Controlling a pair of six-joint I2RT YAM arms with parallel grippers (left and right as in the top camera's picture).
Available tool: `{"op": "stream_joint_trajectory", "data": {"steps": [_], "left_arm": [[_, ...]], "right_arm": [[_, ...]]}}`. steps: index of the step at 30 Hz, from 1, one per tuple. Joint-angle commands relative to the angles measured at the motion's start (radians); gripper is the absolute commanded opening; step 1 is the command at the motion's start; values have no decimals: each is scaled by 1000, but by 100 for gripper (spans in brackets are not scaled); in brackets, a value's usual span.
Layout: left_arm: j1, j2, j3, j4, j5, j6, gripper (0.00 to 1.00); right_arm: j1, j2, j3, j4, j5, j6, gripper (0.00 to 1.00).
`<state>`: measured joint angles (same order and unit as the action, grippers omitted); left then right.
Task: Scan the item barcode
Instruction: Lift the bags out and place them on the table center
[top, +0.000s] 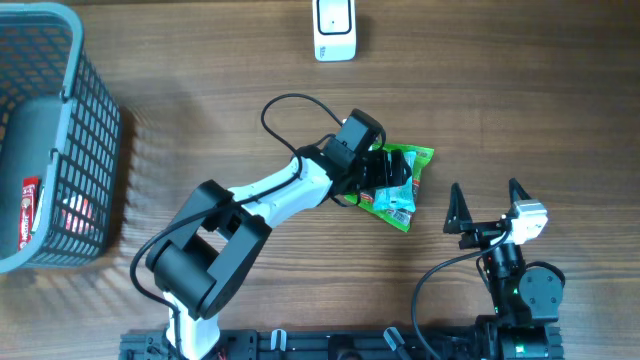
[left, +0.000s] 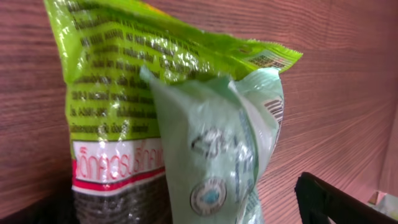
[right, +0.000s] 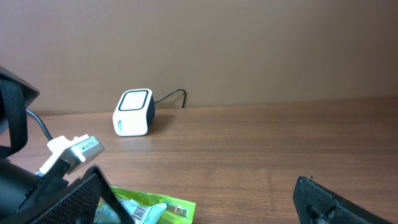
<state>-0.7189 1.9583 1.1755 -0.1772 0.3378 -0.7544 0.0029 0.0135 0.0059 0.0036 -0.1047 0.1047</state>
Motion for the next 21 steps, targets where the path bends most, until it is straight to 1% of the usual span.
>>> {"op": "stream_joint_trajectory", "data": {"steps": [1,5,7,10,13,14,17,18,21], "left_arm": [[28,-79,1,2,-11,45,100],[38,-138,5,-32,-61,110,100],[50,-180,24,-88,-94,157,100],[91,-248,118,-253,-152,253,100],[167,-299,293,-512,-260,350,100],[194,-306,349,-583,-294,366,100],[319,-321,558,-815,-407,409,100],[381,-324,634,-883,-437,410,100],[552,-339,765,-987,-440,407,100]], "right_arm": [[-4,-9,-1,3,-7,1,100],[-4,-9,-1,3,-7,1,100],[-4,-9,-1,3,-7,0,100],[-4,-9,-1,3,-7,1,100],[-4,-9,-1,3,-7,1,100],[-4,-9,-1,3,-7,1,100],[-4,-9,-1,3,-7,1,100],[-4,-9,-1,3,-7,1,100],[-4,-9,-1,3,-7,1,100]]}}
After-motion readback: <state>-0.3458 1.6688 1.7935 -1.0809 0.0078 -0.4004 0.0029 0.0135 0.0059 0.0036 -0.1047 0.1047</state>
